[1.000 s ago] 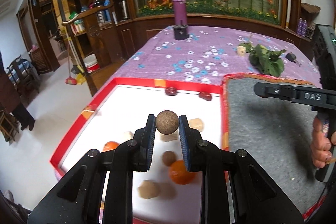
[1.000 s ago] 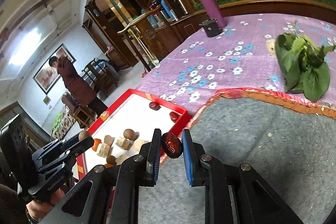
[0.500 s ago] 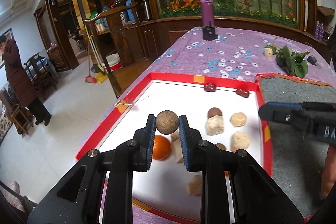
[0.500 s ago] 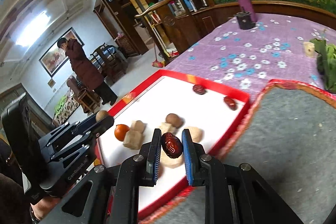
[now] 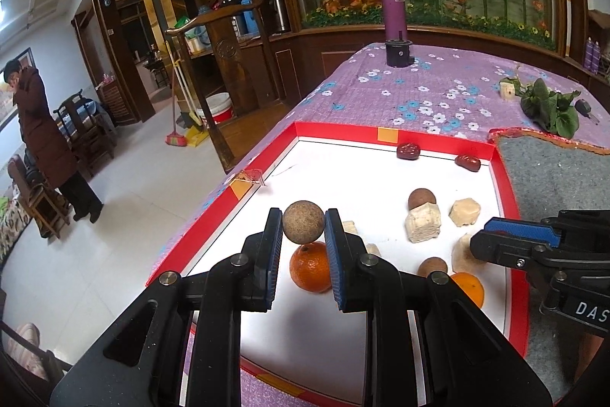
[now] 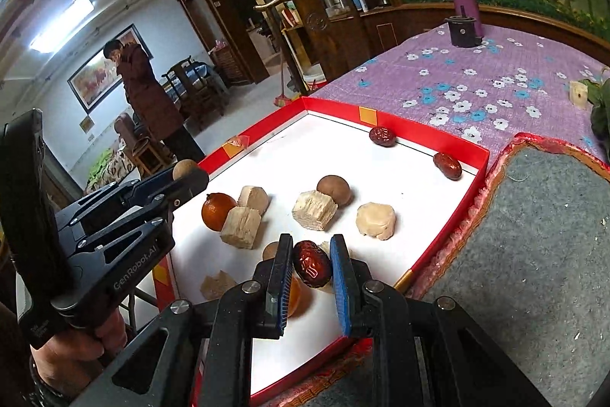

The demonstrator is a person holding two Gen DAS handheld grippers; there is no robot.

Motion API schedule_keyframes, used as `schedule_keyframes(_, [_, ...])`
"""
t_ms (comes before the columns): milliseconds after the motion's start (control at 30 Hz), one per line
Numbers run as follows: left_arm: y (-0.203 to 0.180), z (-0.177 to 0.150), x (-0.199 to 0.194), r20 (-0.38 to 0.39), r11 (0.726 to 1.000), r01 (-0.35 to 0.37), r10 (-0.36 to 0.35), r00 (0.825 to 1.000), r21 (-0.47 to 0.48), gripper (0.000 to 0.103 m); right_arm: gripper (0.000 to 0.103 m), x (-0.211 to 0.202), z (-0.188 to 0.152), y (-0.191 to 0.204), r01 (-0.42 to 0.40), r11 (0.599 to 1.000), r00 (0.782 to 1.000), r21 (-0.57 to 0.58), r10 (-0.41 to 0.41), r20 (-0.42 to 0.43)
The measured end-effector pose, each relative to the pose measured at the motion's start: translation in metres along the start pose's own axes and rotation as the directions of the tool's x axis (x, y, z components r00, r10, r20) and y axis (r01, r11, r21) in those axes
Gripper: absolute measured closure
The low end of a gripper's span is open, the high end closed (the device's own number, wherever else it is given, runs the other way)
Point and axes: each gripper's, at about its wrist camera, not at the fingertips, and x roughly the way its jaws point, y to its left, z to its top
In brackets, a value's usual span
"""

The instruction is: Organize fruits

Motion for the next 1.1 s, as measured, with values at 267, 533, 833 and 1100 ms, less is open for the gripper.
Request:
schedule_keyframes(267, [0.001, -0.002, 0.008, -0.015, 1.000, -0.012, 0.012, 1.000, 0.003, 0.081, 0.084, 0.005, 0.000, -0.005, -0.009, 1.000, 1.000, 0.021, 0.010, -0.023])
schedule_keyframes(533, [-0.004, -0.006, 0.016, -0.053, 0.999, -0.025, 0.026, 0.998, 0.028, 0.068, 0.068, 0.008, 0.008, -0.022, -0.005, 0.998, 1.000, 0.069, 0.007, -0.029])
schedule_keyframes(833, [-0.010, -0.006, -0.003, -0.046, 1.000, -0.006, 0.007, 0.999, 0.020, 0.038, 0.059, -0.028, 0.015, -0.055, -0.004, 0.983, 0.994, 0.181, -0.016, 0.110])
schedule_keyframes(1100, [-0.031, 0.003, -0.041, -0.016, 0.995, -0.091, 0.091, 0.996, -0.027, 0.037, 0.059, -0.059, 0.011, -0.056, 0.047, 0.982, 0.981, 0.183, -0.080, 0.179])
